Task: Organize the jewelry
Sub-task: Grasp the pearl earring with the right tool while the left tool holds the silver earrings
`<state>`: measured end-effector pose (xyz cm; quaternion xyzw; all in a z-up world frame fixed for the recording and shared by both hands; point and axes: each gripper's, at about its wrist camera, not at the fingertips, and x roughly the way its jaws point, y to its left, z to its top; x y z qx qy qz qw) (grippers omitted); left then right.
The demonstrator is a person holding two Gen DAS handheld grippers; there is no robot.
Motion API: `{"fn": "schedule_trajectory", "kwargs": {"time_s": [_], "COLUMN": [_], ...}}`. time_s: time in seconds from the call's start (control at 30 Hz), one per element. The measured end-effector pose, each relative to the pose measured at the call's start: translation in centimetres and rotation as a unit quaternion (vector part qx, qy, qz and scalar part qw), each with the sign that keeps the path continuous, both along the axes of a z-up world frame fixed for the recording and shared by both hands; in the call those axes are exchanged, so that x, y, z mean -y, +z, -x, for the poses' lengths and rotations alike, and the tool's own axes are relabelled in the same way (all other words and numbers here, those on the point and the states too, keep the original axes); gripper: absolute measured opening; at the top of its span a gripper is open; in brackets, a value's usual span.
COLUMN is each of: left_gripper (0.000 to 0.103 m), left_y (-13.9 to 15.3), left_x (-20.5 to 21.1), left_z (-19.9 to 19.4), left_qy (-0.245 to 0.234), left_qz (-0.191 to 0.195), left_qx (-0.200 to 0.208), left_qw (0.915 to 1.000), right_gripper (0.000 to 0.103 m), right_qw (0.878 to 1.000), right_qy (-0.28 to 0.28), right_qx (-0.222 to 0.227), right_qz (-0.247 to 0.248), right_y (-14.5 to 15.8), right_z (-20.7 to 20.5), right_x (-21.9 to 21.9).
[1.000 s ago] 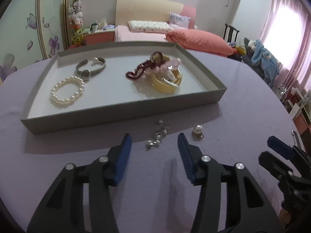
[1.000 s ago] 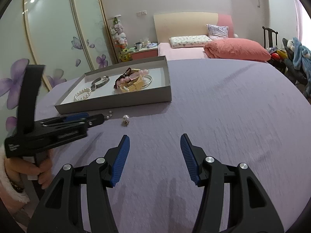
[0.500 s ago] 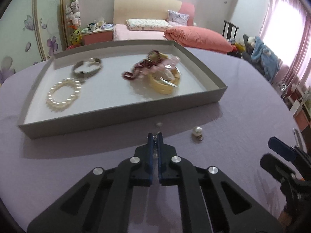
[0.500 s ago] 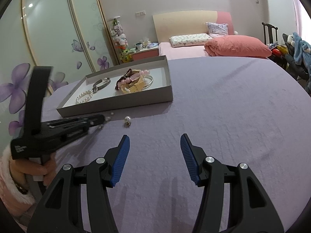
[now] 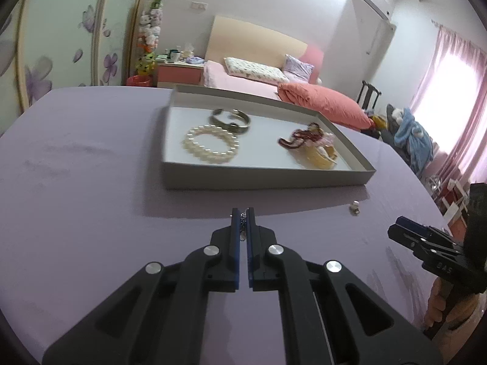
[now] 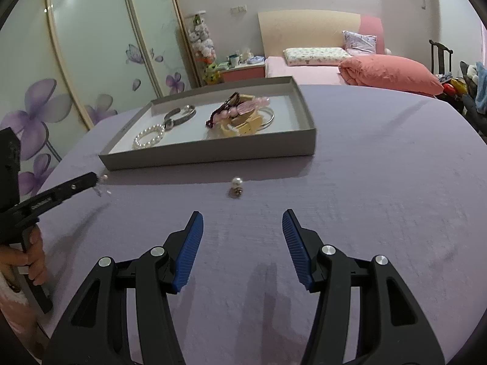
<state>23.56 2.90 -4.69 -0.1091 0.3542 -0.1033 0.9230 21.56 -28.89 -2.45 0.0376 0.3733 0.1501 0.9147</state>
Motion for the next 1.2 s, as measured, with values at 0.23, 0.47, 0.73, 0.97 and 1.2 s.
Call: {"fn": "schedule_trajectory", "kwargs": {"time_s": [0.23, 0.47, 0.73, 0.97, 1.2], "left_gripper": [0.005, 0.005, 0.005, 0.005, 0.005], "left_y": [-0.1, -0.8, -0.9, -0.9, -0.9], "left_x": [-1.2, -1.7, -1.7, -1.7, -1.8], "left_z": [0.0, -0.3, -0.4, -0.4, -0.4], "left_qy": [0.011, 0.013, 0.012, 0.013, 0.014], "left_qz": [0.011, 0.024, 0.028, 0.029, 0.030], "left_qx": [-0.004, -0.020, -0.022, -0.023, -0.022], "left_qw": [0.9999, 0.9994, 0.9993, 0.9992, 0.9992], "right_gripper": [0.053, 0.043, 0.030, 0.021, 0.014], "right_qw": [1.000, 0.999, 0.997, 0.996, 0.997], "right_qy": [0.002, 0.002, -0.005, -0.010, -0.014], "right_qx": [-0.008, -0.023, -0.046, -0.052, -0.048], "right_qz": [0.025, 0.046, 0.060, 0.065, 0.054], "right_y": [-0.2, -0.6, -1.2, -1.2, -1.1], "right_z": [-1.4, -3.5, -5.5, -6.0, -5.4], "right_x": [-1.8, -3.1, -3.7, -3.5, -3.0]}}
